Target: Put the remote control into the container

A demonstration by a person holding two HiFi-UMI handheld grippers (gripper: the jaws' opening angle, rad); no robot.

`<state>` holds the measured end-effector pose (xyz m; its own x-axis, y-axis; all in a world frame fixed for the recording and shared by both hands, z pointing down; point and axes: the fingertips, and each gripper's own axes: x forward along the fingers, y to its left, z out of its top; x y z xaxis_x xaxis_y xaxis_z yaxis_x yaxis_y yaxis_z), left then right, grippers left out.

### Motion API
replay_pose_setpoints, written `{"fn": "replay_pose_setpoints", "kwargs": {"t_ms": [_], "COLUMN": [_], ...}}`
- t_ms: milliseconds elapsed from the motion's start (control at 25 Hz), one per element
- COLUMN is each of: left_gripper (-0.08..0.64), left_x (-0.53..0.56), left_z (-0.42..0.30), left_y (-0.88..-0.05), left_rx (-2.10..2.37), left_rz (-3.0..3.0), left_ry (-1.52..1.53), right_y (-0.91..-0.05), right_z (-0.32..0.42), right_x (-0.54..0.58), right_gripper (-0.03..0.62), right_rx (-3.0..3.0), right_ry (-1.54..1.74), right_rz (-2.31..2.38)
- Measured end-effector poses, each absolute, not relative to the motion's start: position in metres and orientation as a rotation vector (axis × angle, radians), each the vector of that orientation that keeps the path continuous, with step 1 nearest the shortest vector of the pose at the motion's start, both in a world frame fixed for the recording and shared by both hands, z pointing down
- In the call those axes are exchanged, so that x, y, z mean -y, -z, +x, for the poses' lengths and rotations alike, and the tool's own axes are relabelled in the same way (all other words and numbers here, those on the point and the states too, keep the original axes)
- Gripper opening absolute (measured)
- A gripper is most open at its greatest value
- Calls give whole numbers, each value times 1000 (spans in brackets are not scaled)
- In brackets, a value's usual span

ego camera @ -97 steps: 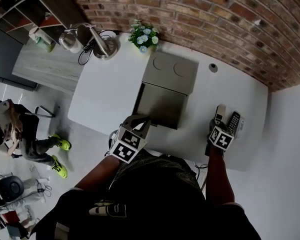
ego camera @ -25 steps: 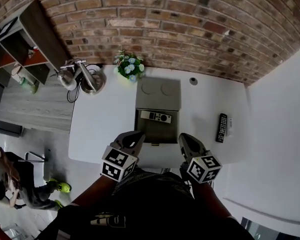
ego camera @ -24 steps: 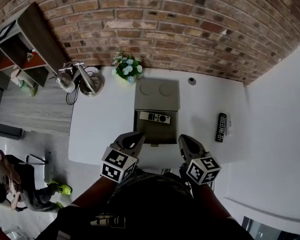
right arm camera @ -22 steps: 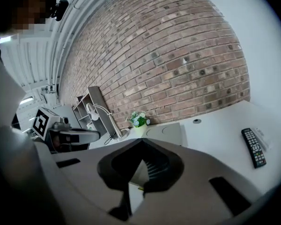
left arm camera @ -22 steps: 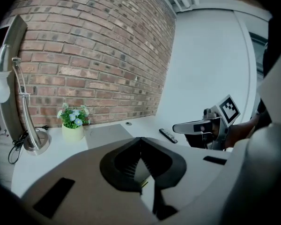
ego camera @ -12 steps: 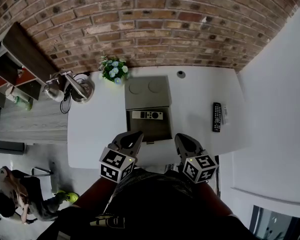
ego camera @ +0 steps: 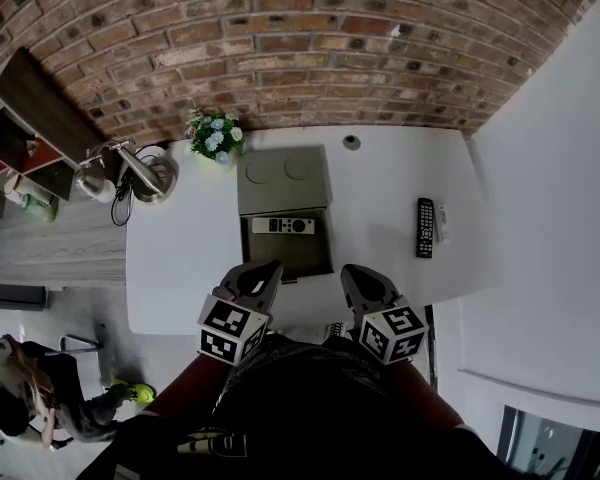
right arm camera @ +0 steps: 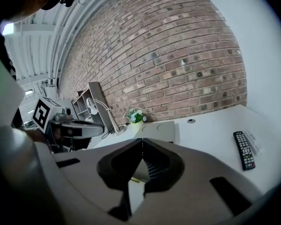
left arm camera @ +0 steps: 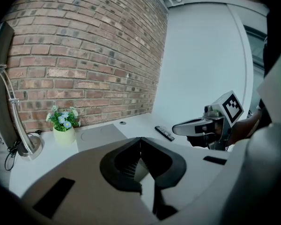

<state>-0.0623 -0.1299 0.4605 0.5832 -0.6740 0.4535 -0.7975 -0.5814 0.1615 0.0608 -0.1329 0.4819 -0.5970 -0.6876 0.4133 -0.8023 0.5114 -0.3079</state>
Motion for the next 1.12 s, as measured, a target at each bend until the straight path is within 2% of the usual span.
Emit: {"fn": "replay_pose_setpoints", "kwargs": {"t_ms": [400,1120], "left_gripper": [8,8], "left_x": [137,154], "left_z": [-22,62], "left_y": [-478,-507], "left_rx": [1128,1088], "left_rz": [2539,2511], "left_ry": [-667,-790], "right_y": [-496,-570], "right_z": [112,271], "right_x": [143,195], "right_gripper": [8,9], "right_rx": [2430,2151], "right_ry": [-712,-672], "right_rz": [1340,1533]}}
